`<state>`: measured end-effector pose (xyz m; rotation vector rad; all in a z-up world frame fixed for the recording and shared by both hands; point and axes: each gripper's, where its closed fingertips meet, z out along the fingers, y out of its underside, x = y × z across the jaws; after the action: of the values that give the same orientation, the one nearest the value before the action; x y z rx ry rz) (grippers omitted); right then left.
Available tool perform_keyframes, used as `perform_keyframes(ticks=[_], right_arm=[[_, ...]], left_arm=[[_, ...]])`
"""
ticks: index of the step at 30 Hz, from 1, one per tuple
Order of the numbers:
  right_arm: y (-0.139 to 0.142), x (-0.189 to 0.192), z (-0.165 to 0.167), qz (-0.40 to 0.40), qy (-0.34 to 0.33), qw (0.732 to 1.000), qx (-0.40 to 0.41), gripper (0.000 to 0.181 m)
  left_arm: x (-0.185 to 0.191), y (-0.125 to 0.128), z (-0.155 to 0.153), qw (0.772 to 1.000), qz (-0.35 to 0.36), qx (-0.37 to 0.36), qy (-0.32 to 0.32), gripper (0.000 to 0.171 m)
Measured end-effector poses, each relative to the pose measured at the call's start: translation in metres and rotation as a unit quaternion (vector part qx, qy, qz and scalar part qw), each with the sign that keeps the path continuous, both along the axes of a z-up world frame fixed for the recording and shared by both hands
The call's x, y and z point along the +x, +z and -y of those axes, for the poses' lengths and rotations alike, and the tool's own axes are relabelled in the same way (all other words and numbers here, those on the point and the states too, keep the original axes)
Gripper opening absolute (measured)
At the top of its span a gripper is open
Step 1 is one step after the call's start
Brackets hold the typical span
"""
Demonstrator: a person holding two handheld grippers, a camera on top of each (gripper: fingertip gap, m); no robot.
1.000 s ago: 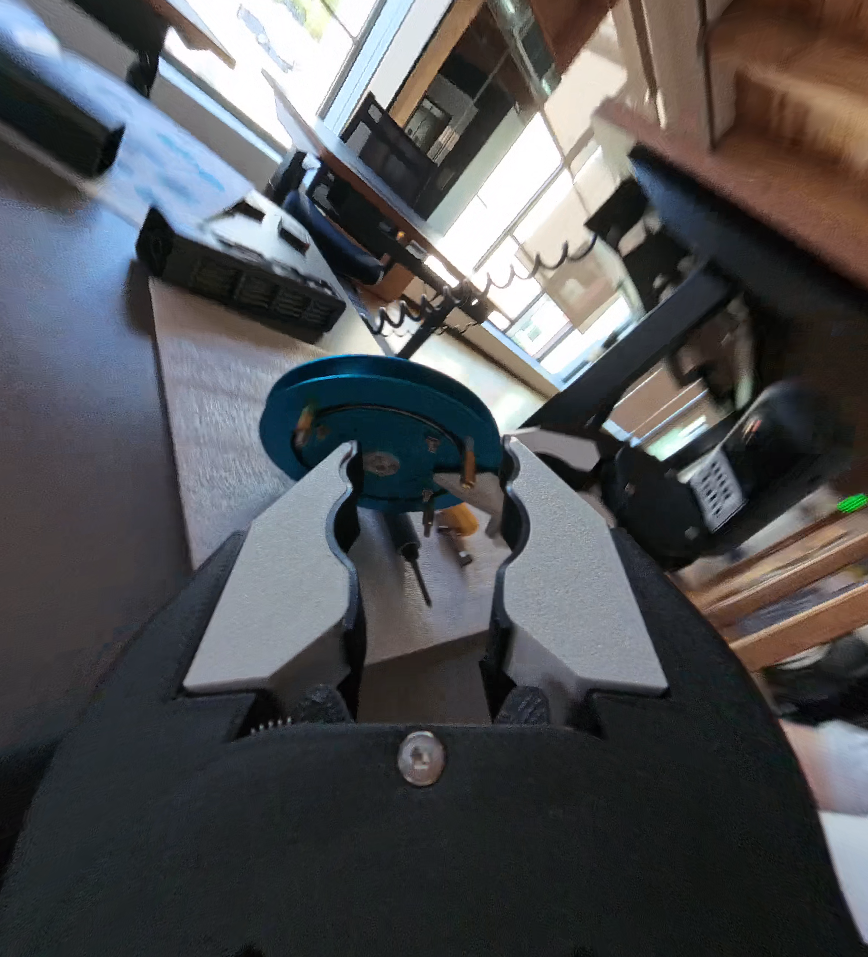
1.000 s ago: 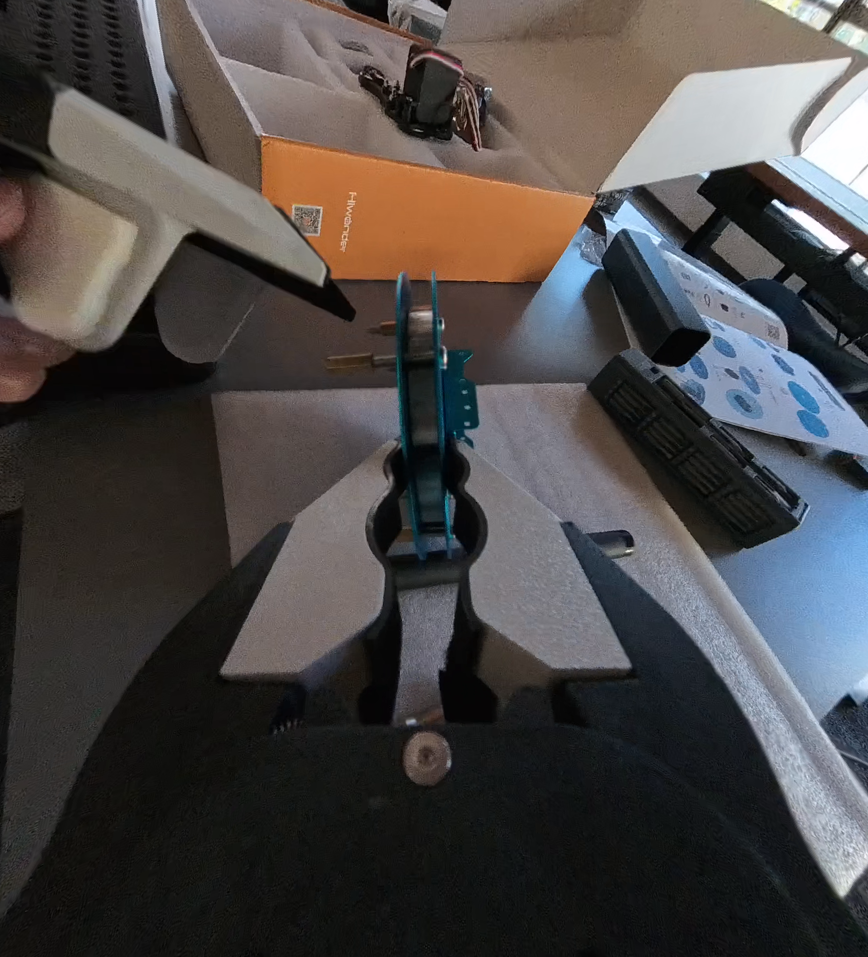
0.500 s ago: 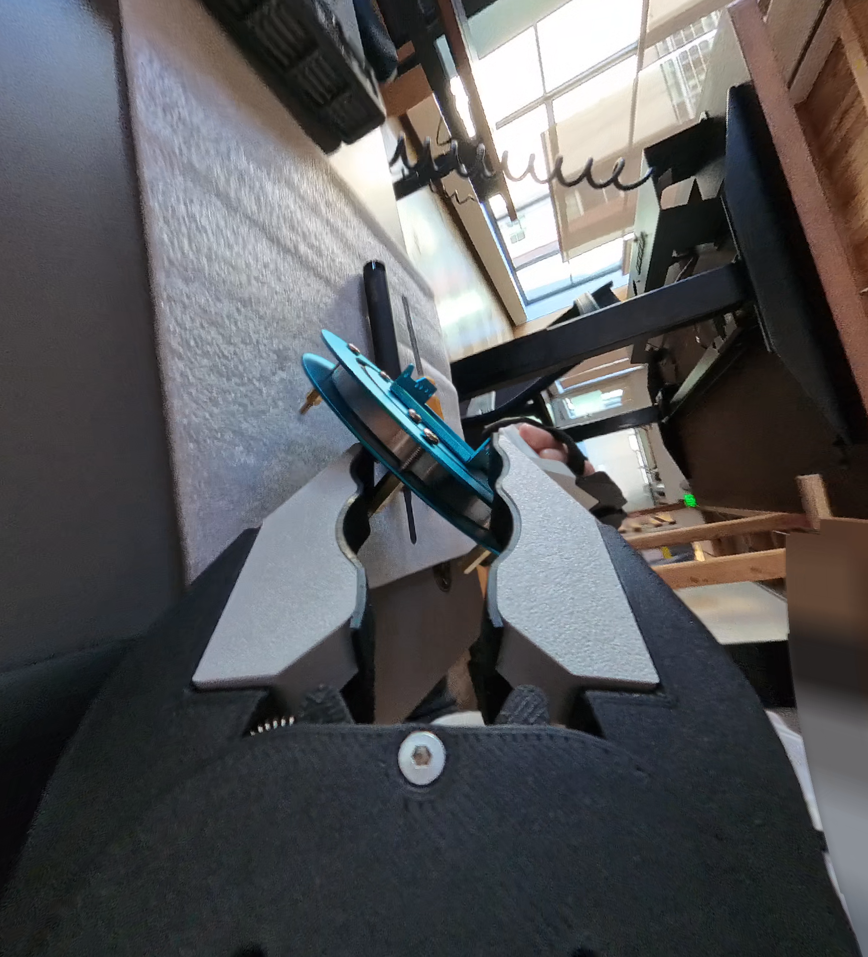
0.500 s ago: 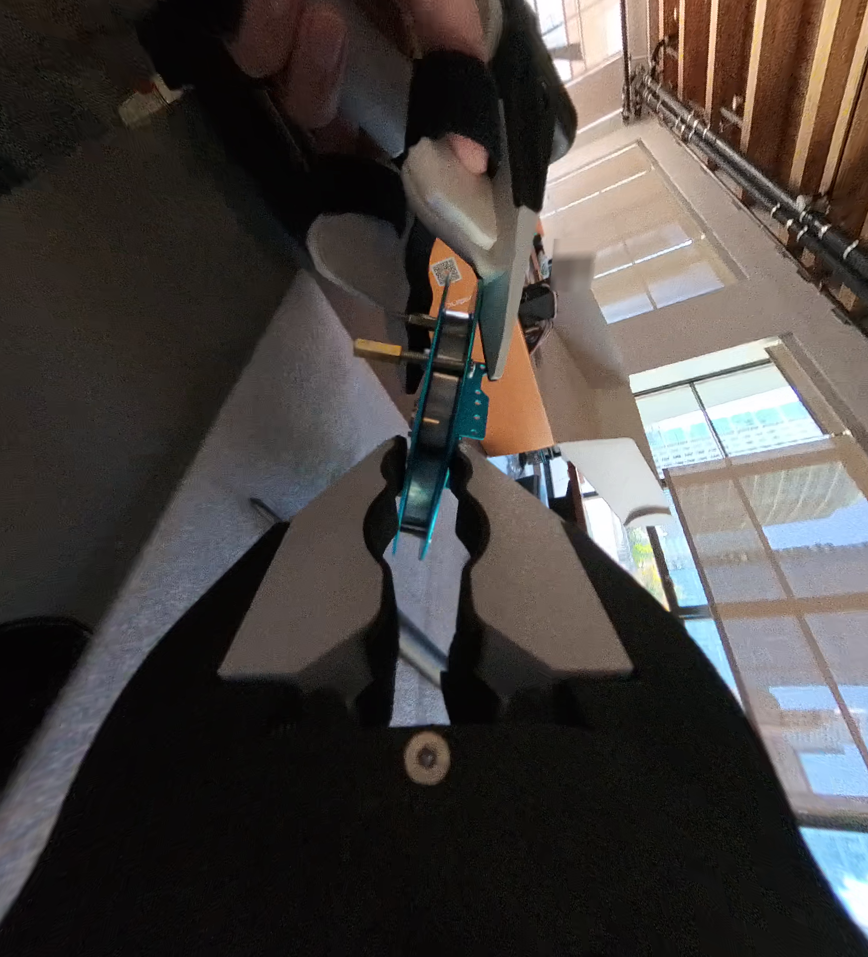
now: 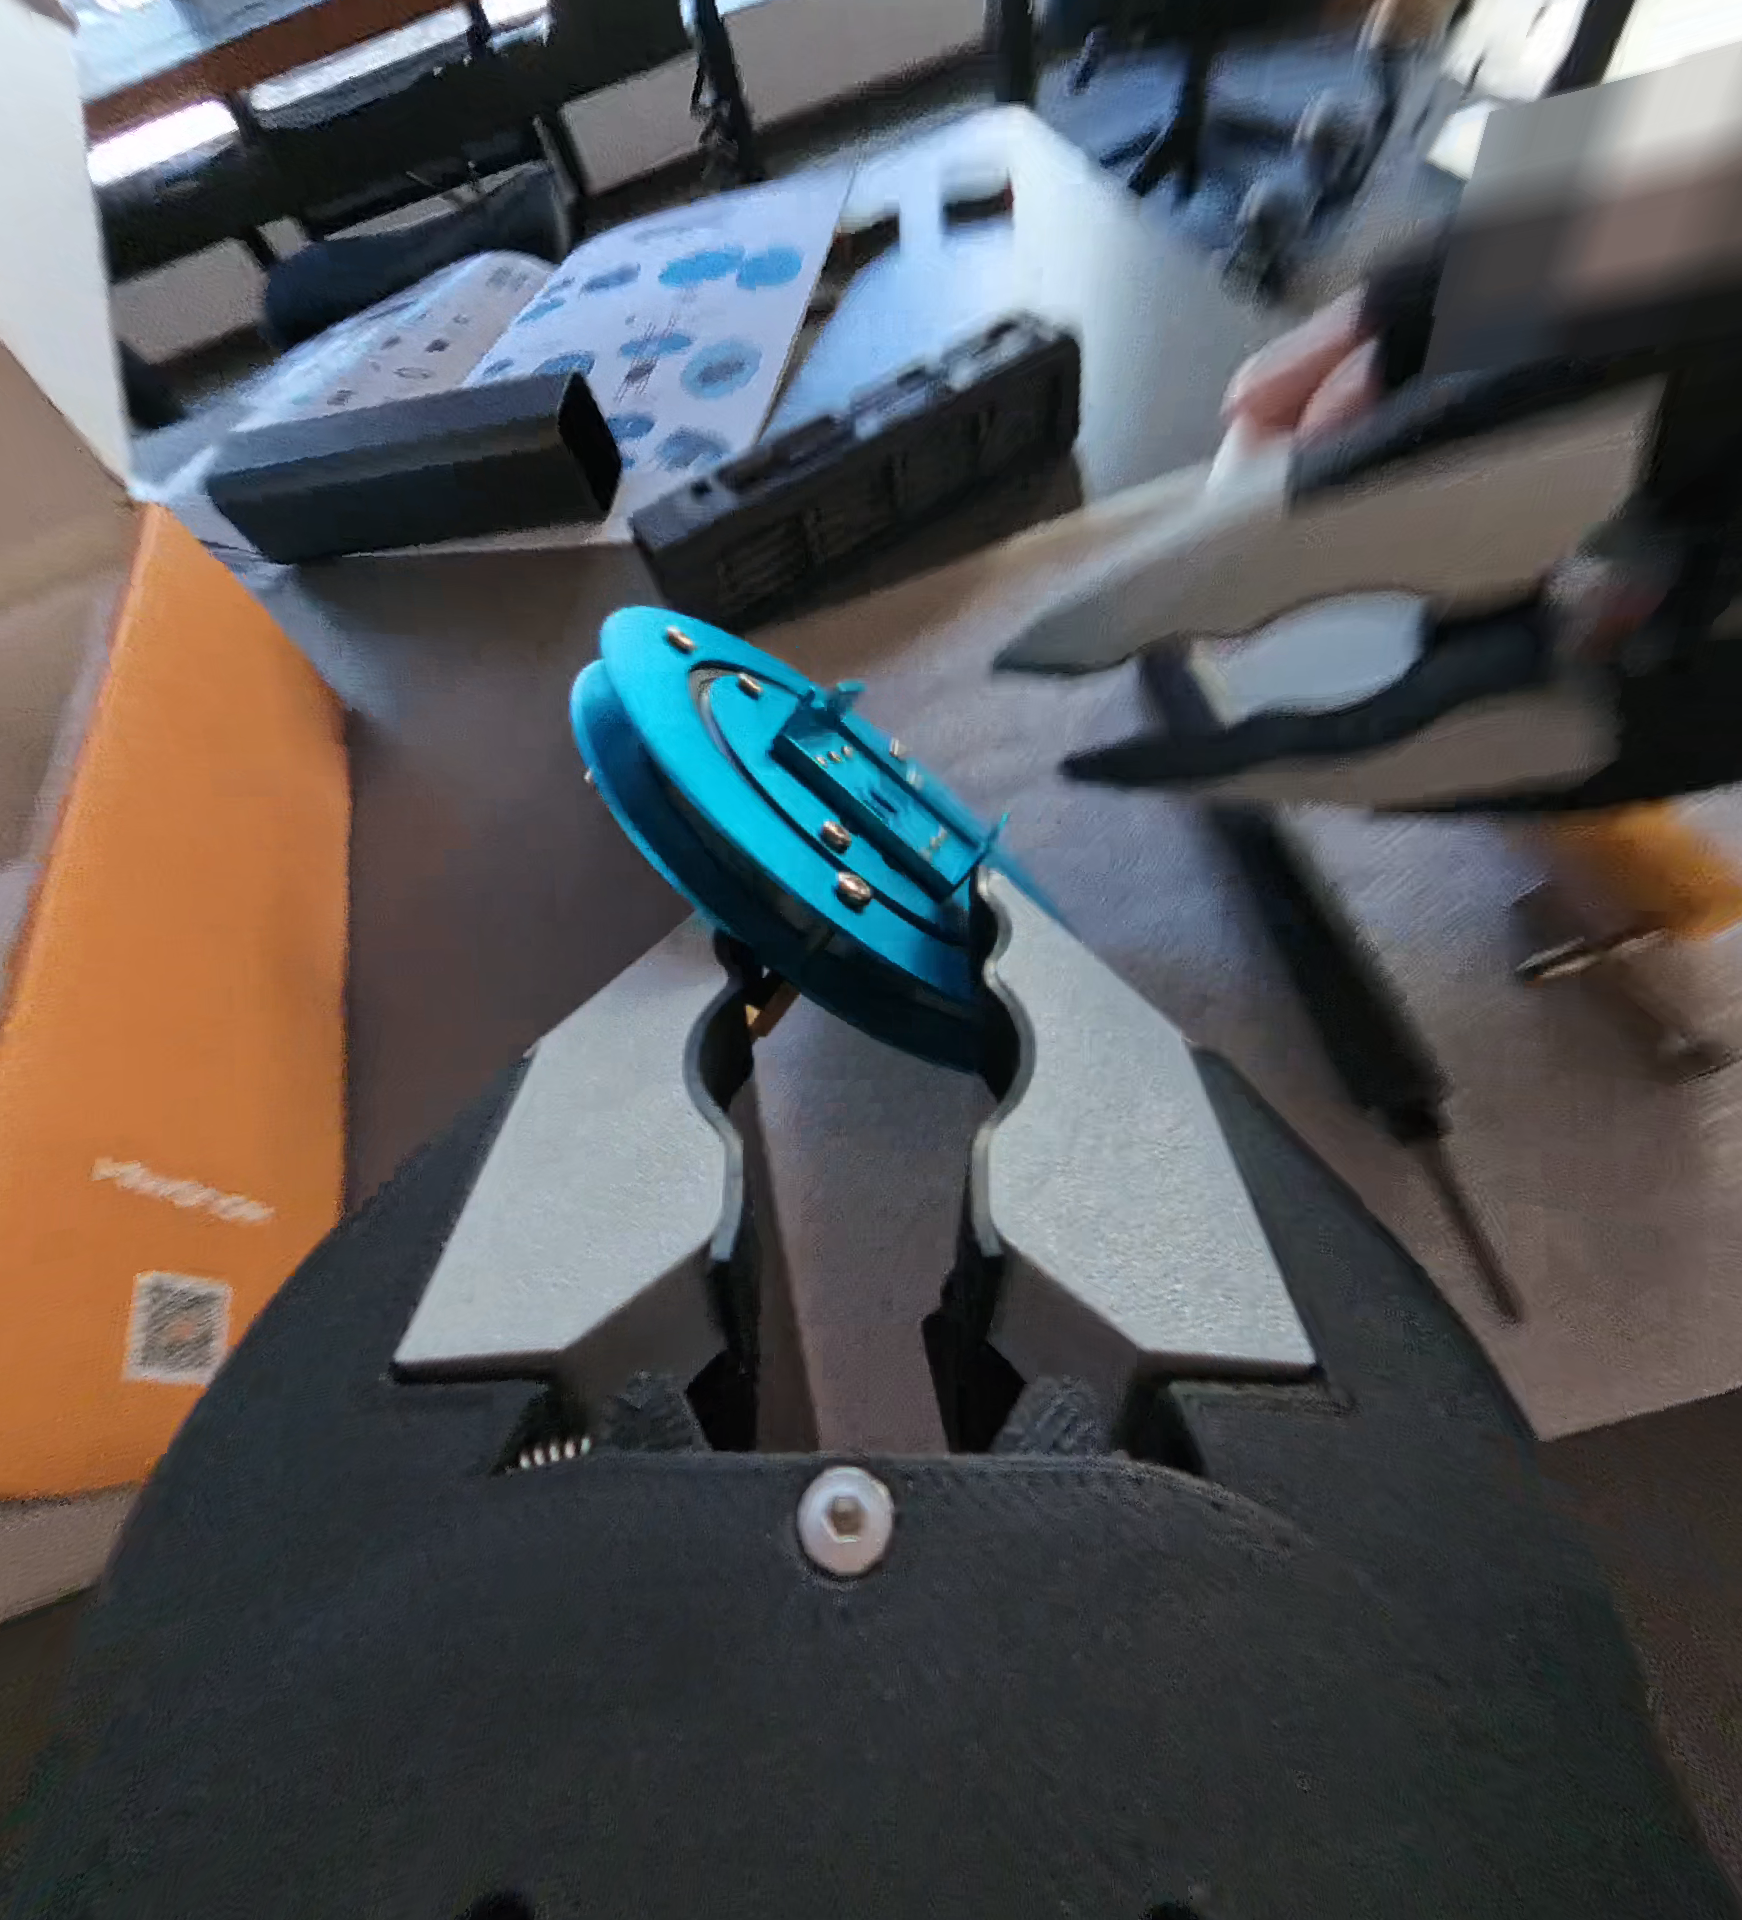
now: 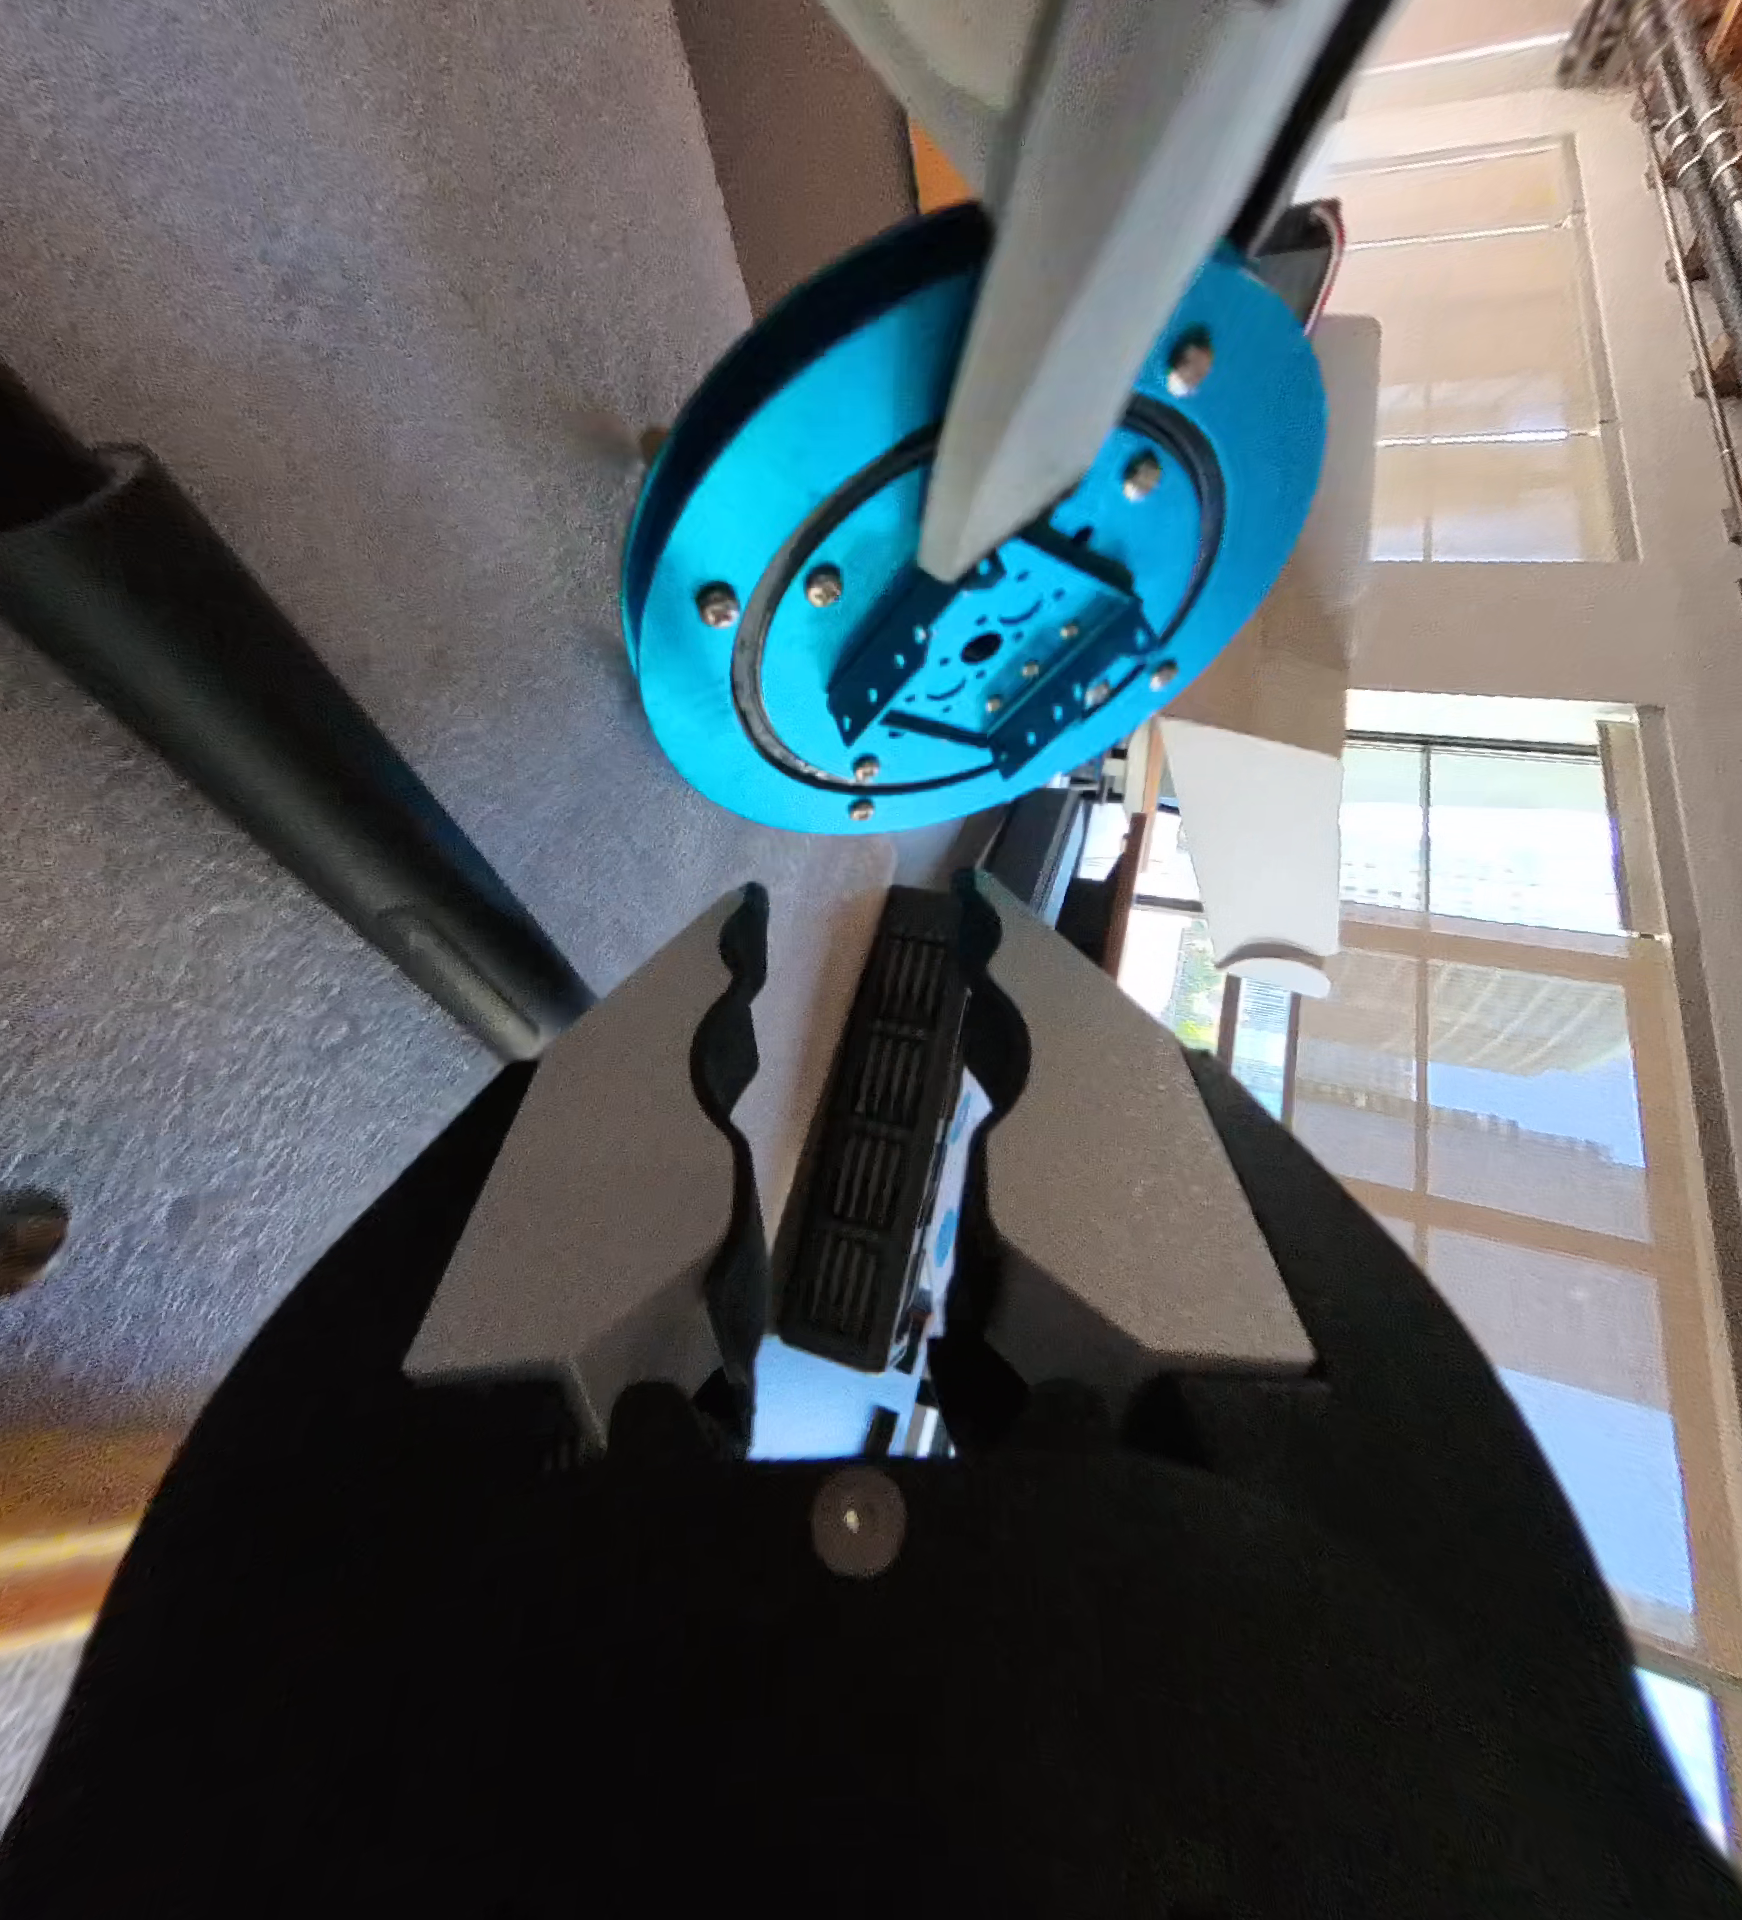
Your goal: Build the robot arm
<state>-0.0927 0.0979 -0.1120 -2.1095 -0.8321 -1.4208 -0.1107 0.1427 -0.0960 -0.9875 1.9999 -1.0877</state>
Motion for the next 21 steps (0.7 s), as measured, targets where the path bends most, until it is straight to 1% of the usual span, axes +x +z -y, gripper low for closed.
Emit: perform_keyframes(ticks=[1,2,4,5,6,7,9,10,11,12,15,17,19,21], right_arm=[[-0.002,-0.004,0.006,-0.025,0.002,1.000,0.003,0.035],[-0.004,-0.009,0.012,-0.060,0.004,0.998,0.011,0.036],[0.004,-0.012,0.022,-0.124,-0.008,0.990,0.069,0.036],[0.006,-0.016,0.023,-0.188,-0.016,0.976,0.106,0.036],[0.009,-0.021,0.022,-0.260,-0.023,0.954,0.149,0.038],[0.014,-0.022,0.019,-0.323,-0.032,0.925,0.195,0.043],[0.021,-0.020,0.015,-0.415,-0.052,0.870,0.261,0.048],[0.023,-0.022,0.011,-0.446,-0.049,0.850,0.275,0.050],[0.024,-0.023,0.008,-0.461,-0.047,0.839,0.285,0.050],[0.024,-0.023,0.005,-0.469,-0.047,0.834,0.287,0.050],[0.018,-0.027,-0.005,-0.504,-0.040,0.823,0.257,0.050],[0.020,-0.027,-0.010,-0.520,-0.030,0.819,0.242,0.055],[0.030,-0.019,-0.013,-0.525,-0.028,0.816,0.240,0.064],[0.050,-0.017,-0.017,-0.537,-0.003,0.806,0.247,0.065]], left_arm=[[-0.003,-0.002,-0.001,0.999,0.019,0.030,0.005,0.038],[-0.007,-0.002,0.001,0.999,0.035,0.035,0.003,0.038],[-0.013,-0.006,-0.001,0.999,0.039,0.030,0.012,0.037],[-0.016,-0.007,-0.002,0.999,0.034,0.012,0.016,0.037],[-0.018,-0.008,-0.003,0.999,0.028,-0.005,0.017,0.036],[-0.021,-0.009,-0.004,0.999,0.025,-0.015,0.017,0.037],[-0.025,-0.009,-0.002,0.999,0.033,-0.012,0.010,0.038],[-0.028,-0.009,-0.001,0.999,0.035,0.000,0.004,0.039],[-0.030,-0.009,0.001,0.999,0.036,0.014,0.000,0.040],[-0.033,-0.008,0.003,0.999,0.036,0.025,-0.004,0.040],[-0.038,-0.004,0.009,0.999,0.036,0.027,-0.016,0.041],[-0.038,-0.003,0.010,0.999,0.036,0.031,-0.021,0.041],[-0.037,-0.004,0.008,0.997,0.042,0.055,-0.023,0.040],[-0.037,-0.004,0.009,0.997,0.046,0.063,-0.029,0.040]])
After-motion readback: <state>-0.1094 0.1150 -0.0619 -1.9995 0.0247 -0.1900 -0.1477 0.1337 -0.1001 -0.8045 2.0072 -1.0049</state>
